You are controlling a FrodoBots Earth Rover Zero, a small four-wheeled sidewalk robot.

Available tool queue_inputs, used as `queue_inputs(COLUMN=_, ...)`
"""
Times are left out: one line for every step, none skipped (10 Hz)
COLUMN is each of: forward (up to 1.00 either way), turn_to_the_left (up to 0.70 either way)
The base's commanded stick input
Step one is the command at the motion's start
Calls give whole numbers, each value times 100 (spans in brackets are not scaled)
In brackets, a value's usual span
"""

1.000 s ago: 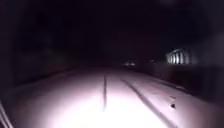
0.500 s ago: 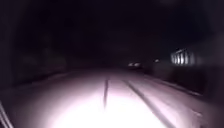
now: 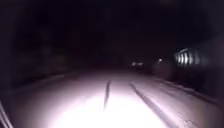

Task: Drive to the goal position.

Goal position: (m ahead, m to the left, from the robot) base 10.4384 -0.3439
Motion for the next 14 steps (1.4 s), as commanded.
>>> queue_inputs(forward=100, turn_to_the_left=0)
queue_inputs(forward=100, turn_to_the_left=0)
queue_inputs(forward=100, turn_to_the_left=0)
queue_inputs(forward=100, turn_to_the_left=0)
queue_inputs(forward=100, turn_to_the_left=0)
queue_inputs(forward=100, turn_to_the_left=0)
queue_inputs(forward=100, turn_to_the_left=0)
queue_inputs(forward=100, turn_to_the_left=0)
queue_inputs(forward=100, turn_to_the_left=0)
queue_inputs(forward=100, turn_to_the_left=0)
queue_inputs(forward=100, turn_to_the_left=0)
queue_inputs(forward=100, turn_to_the_left=0)
queue_inputs(forward=100, turn_to_the_left=0)
queue_inputs(forward=100, turn_to_the_left=0)
